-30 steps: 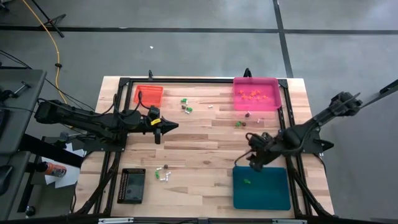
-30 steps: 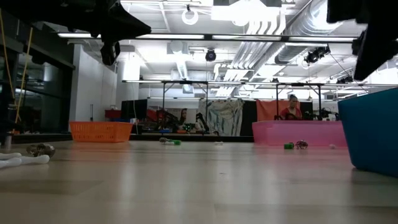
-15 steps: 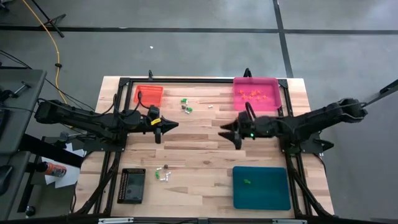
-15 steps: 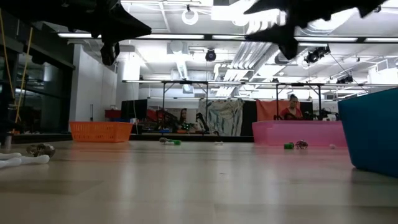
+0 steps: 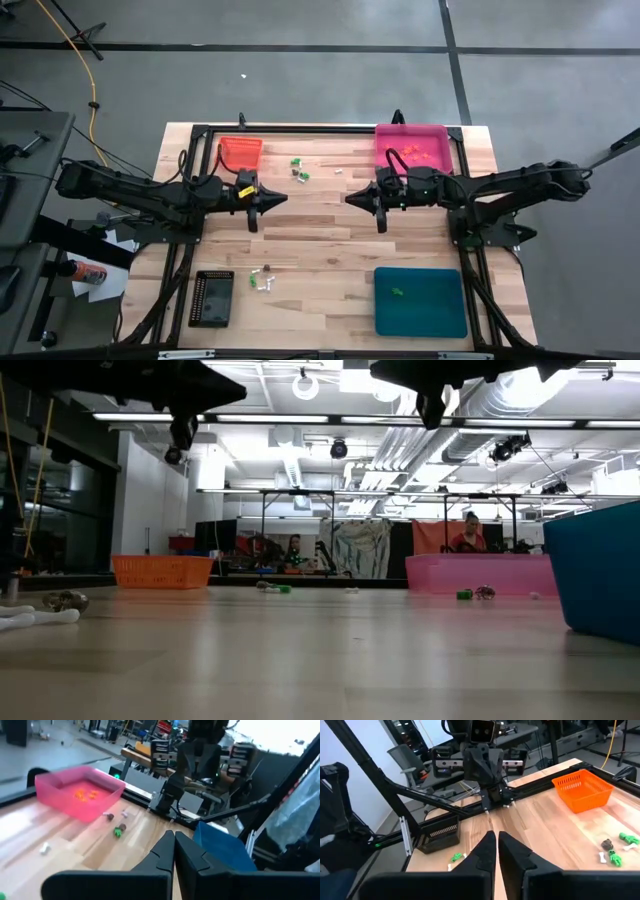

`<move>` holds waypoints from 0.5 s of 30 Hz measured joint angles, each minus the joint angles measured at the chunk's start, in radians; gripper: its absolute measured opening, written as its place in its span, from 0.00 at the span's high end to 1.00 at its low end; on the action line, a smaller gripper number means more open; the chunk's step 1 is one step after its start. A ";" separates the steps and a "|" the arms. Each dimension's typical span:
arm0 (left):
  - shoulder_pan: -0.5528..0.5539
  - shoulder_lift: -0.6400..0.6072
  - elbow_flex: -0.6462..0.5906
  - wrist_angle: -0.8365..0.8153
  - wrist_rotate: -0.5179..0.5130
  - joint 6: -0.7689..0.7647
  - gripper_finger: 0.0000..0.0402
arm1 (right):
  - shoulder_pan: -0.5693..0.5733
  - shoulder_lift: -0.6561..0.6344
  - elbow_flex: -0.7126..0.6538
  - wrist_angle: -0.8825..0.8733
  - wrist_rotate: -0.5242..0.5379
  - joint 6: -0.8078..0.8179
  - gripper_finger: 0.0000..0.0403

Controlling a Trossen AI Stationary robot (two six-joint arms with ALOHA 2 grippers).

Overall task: Sort Halloween decoration
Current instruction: Put the green skeleton toy into the blue bin

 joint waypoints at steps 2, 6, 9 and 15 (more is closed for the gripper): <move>0.000 0.000 0.008 -0.011 0.000 0.045 1.00 | 0.001 0.000 0.000 -0.004 -0.001 0.000 0.97; 0.000 0.007 0.019 -0.012 0.000 0.109 1.00 | 0.001 0.000 0.000 -0.001 -0.002 -0.037 0.99; 0.000 0.007 0.023 -0.007 0.000 0.143 1.00 | 0.001 0.000 0.000 0.000 -0.002 -0.092 1.00; 0.000 0.007 0.023 -0.008 0.000 0.154 1.00 | 0.001 0.000 0.000 -0.001 -0.002 -0.156 1.00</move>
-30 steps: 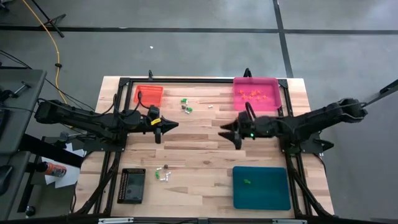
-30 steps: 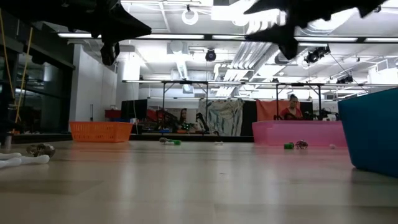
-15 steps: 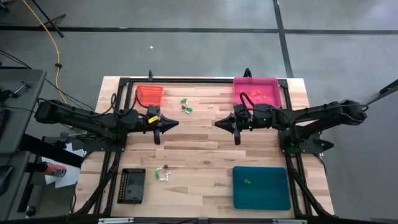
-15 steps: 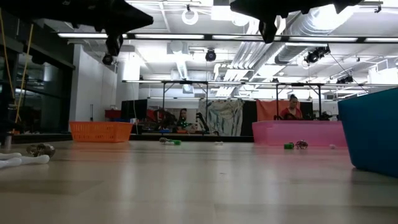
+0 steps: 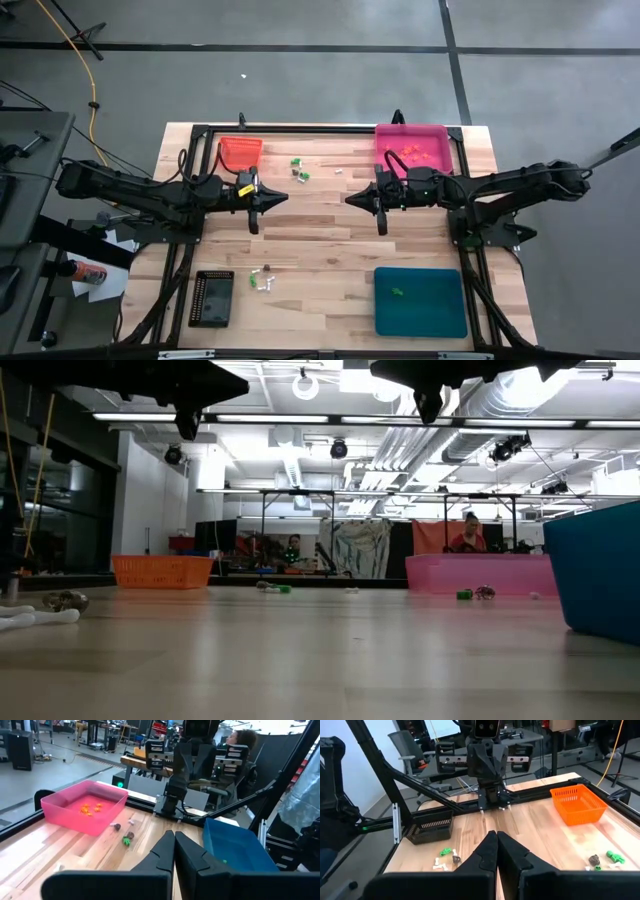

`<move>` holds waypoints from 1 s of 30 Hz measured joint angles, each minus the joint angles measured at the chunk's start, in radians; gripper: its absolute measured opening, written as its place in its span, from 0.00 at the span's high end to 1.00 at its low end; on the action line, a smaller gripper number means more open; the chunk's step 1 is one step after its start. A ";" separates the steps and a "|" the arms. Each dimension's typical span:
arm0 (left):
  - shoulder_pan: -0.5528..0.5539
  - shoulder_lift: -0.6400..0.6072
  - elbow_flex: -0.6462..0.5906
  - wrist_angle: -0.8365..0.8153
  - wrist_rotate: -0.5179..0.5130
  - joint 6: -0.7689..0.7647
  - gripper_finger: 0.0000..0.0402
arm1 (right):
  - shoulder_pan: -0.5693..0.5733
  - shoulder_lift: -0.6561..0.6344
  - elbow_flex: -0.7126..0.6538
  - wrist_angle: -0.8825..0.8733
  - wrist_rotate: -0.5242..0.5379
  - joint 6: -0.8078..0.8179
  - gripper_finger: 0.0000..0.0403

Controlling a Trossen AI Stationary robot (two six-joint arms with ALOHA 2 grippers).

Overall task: Sort Halloween decoration
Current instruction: Put the green skeleton toy into the blue bin

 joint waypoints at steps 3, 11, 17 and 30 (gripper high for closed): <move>0.000 0.000 0.000 0.000 0.000 0.000 1.00 | 0.000 0.000 0.000 -0.009 0.000 0.000 1.00; 0.000 0.000 0.000 0.000 0.000 0.000 1.00 | 0.000 0.000 0.000 -0.032 0.001 0.005 1.00; 0.000 0.000 0.000 0.000 0.000 -0.007 1.00 | -0.001 0.000 0.000 -0.038 0.001 0.006 1.00; -0.083 0.115 0.347 -0.568 -0.011 0.060 0.80 | -0.001 0.000 0.000 -0.096 0.002 0.035 1.00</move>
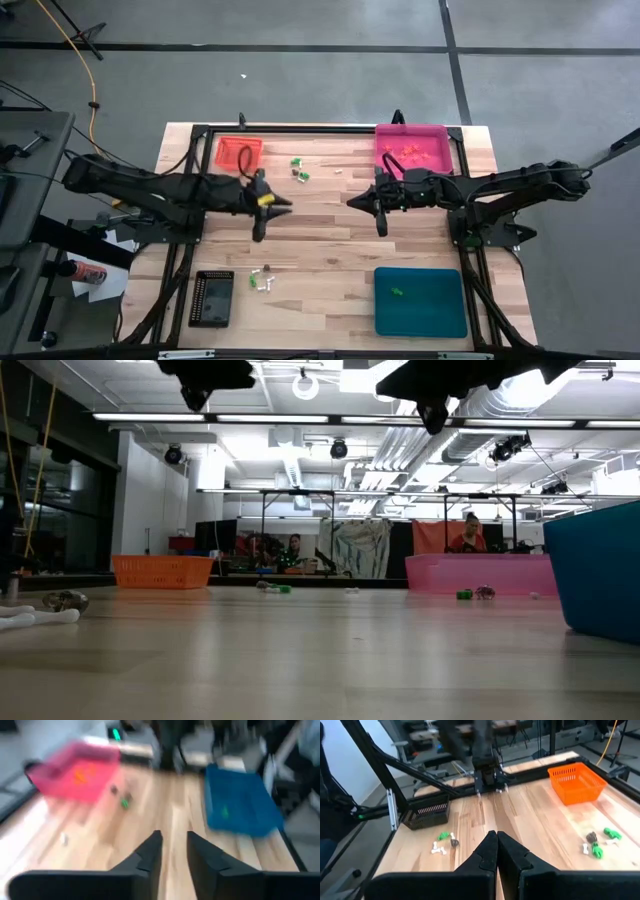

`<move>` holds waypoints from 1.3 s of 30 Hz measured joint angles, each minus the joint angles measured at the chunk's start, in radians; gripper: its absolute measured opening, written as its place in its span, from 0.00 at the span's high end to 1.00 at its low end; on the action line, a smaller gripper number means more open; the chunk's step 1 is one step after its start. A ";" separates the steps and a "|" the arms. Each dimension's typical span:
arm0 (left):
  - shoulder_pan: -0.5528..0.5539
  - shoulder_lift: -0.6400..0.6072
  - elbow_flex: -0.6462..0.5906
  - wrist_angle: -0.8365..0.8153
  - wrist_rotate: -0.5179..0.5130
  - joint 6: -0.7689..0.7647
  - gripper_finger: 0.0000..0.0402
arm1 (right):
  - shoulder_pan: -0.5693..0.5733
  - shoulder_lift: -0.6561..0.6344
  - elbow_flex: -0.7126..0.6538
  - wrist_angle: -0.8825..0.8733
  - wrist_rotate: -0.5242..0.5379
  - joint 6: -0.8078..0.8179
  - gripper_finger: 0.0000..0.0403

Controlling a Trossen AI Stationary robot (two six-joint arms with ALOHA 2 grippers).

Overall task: Sort Halloween decoration
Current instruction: Put the green skeleton toy into the blue bin

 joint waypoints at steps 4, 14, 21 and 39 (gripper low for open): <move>-0.122 0.053 0.117 -0.234 -0.023 -0.043 0.69 | 0.000 0.000 0.000 -0.033 0.000 0.002 1.00; -0.508 0.254 0.145 -0.507 -0.005 -0.129 0.58 | 0.000 0.000 0.000 -0.064 0.001 -0.002 1.00; -0.553 0.443 0.169 -0.539 0.159 0.065 0.58 | 0.000 0.001 0.000 -0.070 0.005 0.007 1.00; -0.424 0.594 0.176 -0.582 0.260 0.289 0.58 | 0.000 0.004 0.000 -0.104 0.010 0.028 1.00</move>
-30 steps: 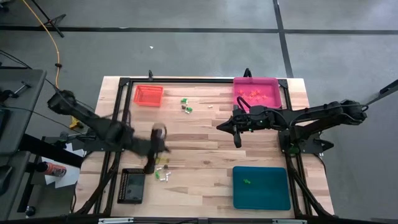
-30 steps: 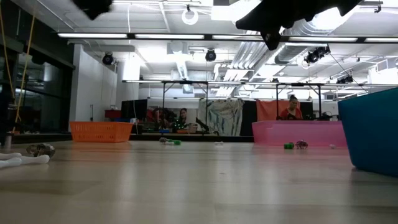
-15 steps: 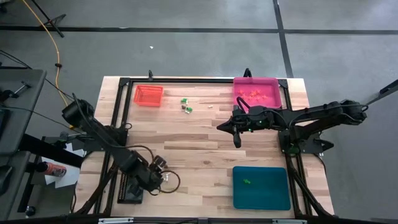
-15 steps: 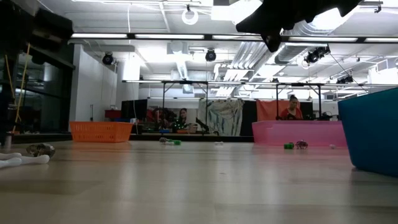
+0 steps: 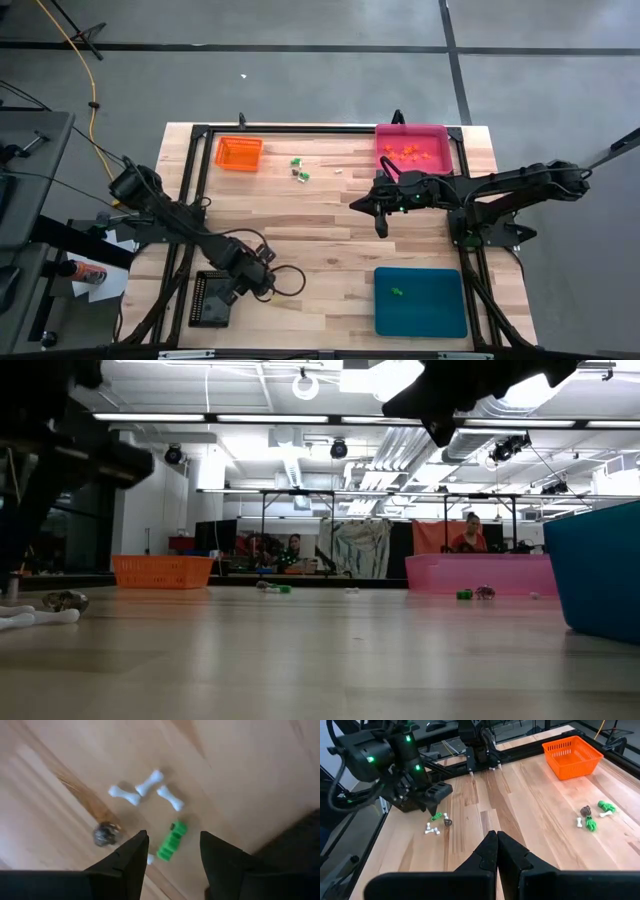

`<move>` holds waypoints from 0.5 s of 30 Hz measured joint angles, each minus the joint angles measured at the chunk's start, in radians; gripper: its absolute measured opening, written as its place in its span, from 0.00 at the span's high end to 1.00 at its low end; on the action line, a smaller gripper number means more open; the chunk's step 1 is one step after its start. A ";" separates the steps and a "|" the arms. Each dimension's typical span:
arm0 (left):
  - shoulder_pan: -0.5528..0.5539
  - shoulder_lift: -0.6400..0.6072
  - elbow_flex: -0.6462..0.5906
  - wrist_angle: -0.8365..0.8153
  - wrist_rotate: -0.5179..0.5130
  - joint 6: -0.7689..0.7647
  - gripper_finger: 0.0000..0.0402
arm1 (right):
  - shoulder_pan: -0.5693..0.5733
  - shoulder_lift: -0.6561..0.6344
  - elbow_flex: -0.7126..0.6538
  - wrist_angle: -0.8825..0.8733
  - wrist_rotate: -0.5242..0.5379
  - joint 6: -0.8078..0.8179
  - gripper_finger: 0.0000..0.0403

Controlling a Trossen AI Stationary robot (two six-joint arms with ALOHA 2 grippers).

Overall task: Sort Halloween decoration
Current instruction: Put the green skeleton toy into the blue bin

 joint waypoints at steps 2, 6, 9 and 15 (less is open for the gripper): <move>0.006 0.020 -0.001 -0.008 0.018 0.015 0.58 | 0.000 0.000 0.000 -0.007 0.000 0.000 1.00; 0.013 0.063 -0.001 -0.015 0.024 0.018 0.58 | 0.000 0.000 0.000 -0.015 0.000 0.000 1.00; 0.013 0.086 -0.001 -0.015 0.024 0.034 0.58 | 0.000 0.000 0.000 -0.018 0.000 0.000 1.00; 0.017 0.101 -0.002 -0.016 0.016 0.036 0.59 | 0.000 0.000 0.000 -0.018 0.000 -0.002 1.00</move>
